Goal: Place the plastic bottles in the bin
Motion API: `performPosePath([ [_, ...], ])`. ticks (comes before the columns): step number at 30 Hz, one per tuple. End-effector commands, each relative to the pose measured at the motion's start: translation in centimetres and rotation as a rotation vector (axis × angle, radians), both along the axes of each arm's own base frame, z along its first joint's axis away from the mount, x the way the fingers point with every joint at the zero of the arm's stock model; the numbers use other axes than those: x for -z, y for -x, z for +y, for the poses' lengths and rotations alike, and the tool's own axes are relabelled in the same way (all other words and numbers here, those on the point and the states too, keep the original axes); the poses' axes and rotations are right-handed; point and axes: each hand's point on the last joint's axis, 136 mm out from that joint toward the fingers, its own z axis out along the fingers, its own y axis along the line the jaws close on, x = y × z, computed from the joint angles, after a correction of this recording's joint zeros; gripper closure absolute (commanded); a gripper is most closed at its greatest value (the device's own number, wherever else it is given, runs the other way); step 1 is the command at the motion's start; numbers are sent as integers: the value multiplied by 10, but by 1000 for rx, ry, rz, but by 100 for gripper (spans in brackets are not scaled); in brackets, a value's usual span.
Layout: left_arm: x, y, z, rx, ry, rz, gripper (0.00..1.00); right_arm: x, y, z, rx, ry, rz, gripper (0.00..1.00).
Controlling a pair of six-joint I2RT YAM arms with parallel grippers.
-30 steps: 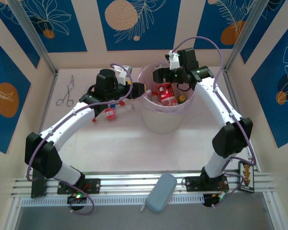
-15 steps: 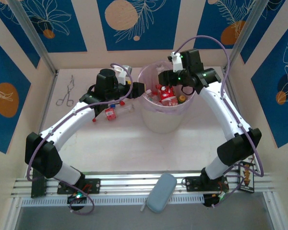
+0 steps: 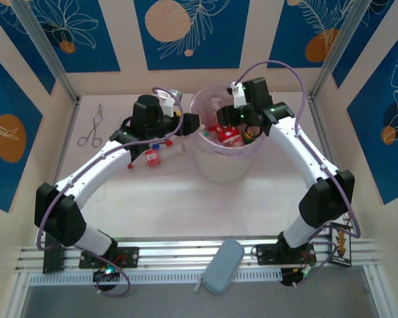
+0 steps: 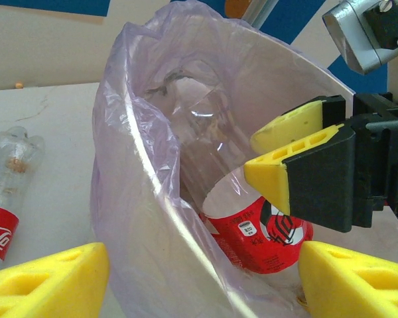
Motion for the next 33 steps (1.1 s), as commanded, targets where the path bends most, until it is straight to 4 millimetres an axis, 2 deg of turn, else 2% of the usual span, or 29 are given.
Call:
performPosePath([
  [1,-7,-2,-3,0,1,-12,25,59,30,14,-61,-7,231,46],
  [6,-9,-1,-3,1,8,-15,25,73,33,22,-76,21,278,46],
  [8,-12,-1,-2,0,8,-20,25,69,32,22,-72,11,268,45],
  [10,-16,1,-2,2,10,-26,25,49,31,23,-74,-9,222,44],
  [16,-36,6,3,-4,28,-57,24,-34,28,14,-53,-44,39,36],
  [20,-49,7,14,-36,26,-84,21,-72,28,6,-36,-57,-49,32],
  [22,-55,8,22,-58,24,-98,18,-86,29,2,-27,-68,-84,30],
  [27,-68,12,47,-112,-13,-124,11,-101,34,-8,-2,-85,-119,28],
  [29,-69,16,63,-149,-58,-131,9,-106,40,-12,4,-96,-132,28],
  [33,-58,15,110,-268,-165,-105,8,-114,54,-22,17,-125,-155,28],
])
